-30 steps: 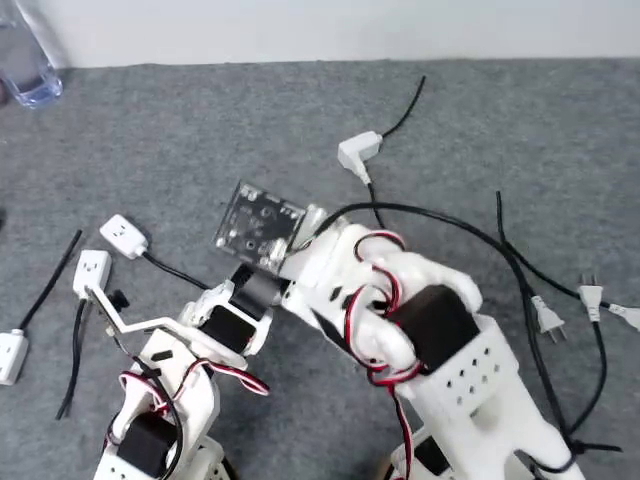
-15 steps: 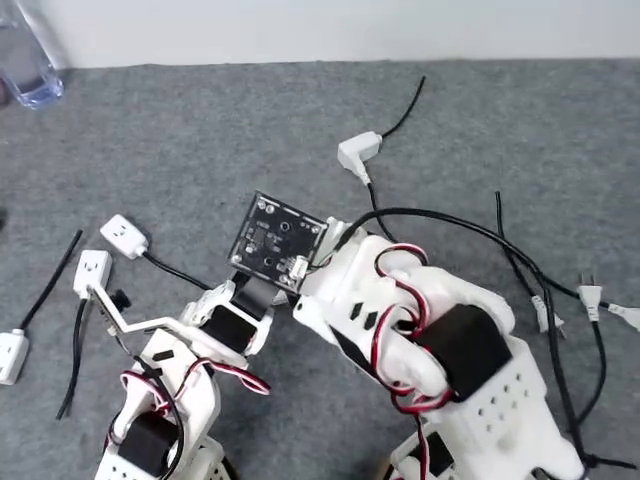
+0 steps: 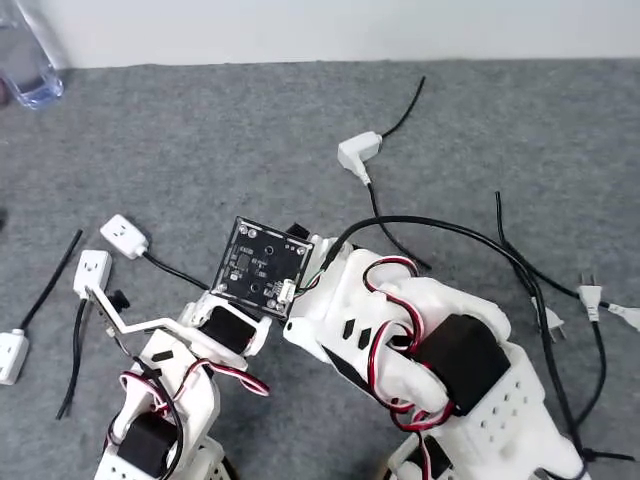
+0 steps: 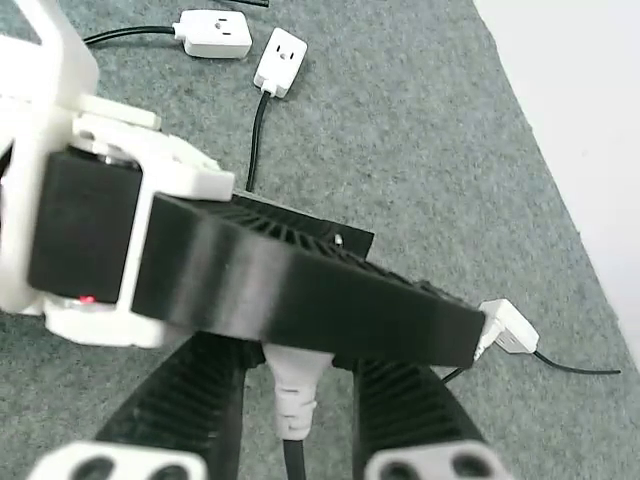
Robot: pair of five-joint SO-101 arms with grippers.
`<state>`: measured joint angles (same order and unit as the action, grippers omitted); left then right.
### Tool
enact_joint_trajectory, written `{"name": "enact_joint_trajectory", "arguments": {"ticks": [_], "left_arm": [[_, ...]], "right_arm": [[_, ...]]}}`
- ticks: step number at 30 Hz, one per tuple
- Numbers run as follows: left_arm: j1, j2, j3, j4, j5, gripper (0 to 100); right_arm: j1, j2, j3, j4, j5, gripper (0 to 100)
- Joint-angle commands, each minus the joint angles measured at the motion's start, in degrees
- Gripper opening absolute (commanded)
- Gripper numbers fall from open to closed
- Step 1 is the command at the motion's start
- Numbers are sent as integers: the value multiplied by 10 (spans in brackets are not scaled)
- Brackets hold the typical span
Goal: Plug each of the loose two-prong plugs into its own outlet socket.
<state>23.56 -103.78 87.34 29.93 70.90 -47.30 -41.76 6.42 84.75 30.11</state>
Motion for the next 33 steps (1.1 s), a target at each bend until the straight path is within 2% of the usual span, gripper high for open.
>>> {"name": "enact_joint_trajectory", "arguments": {"ticks": [1,11,33], "left_arm": [[1,-5,-4,4,3,385],[1,-5,-4,4,3,385],[4,-5,7,4,3,385]], "right_arm": [[-6,-12,-40,3,1,8],[-6,-66,-36,7,2,8],[-7,-71,-74,34,4,8]]}}
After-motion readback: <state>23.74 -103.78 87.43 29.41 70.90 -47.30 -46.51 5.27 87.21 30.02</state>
